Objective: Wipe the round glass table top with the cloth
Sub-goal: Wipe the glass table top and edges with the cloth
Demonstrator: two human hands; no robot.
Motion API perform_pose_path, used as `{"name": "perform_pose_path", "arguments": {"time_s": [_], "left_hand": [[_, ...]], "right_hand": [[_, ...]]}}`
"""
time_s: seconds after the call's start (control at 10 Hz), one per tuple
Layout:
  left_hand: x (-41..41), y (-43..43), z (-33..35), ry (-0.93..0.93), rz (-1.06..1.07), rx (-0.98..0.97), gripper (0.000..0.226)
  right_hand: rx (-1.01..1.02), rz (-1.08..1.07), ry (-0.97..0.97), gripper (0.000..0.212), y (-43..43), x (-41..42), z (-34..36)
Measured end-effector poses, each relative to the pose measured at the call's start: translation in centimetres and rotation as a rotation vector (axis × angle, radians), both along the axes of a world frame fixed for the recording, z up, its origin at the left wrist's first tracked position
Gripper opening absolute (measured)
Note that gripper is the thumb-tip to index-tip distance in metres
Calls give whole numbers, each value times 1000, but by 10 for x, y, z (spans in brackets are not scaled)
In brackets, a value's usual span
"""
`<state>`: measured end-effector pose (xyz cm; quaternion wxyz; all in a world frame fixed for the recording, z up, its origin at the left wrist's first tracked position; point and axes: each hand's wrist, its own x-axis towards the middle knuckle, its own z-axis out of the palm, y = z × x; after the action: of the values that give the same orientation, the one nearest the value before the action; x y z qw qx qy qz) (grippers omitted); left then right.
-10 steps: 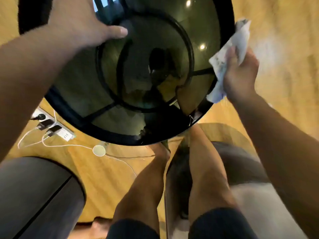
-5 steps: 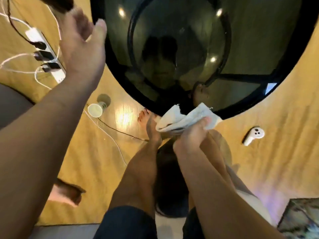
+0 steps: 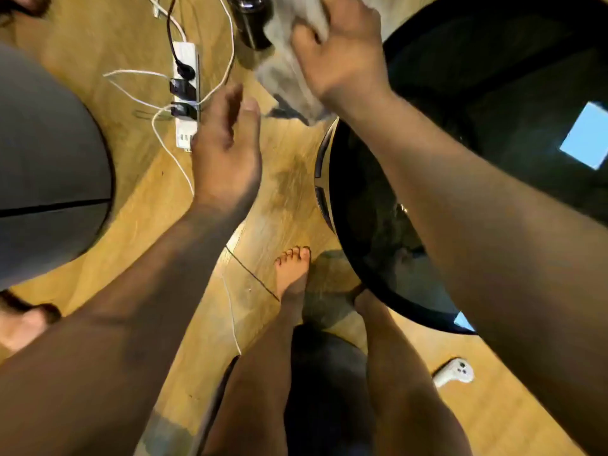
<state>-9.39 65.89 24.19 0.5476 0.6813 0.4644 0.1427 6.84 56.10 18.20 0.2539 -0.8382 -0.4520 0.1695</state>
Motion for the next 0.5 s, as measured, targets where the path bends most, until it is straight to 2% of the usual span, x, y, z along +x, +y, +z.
{"name": "perform_pose_path", "arguments": {"time_s": [0.1,0.2,0.3,0.4,0.5], "left_hand": [[-29,-36,-21,86,-22,-88,35],[-58,-73,-59,328,-199,-235,30],[-46,-56,-46,292,-94,-217,36],[-19,-34,-15,202,-79,-224,42],[-4,-44,-20,171,-129,-241,37]], "right_hand": [[-455,301,-129,39,2,-14,49],[-741,865,-501,48,-16,-51,42],[-681,1259,-400,45,-39,-101,28],[-696,1179,-257,42,-51,-73,31],[-535,896,-303,44,-28,-21,17]]}}
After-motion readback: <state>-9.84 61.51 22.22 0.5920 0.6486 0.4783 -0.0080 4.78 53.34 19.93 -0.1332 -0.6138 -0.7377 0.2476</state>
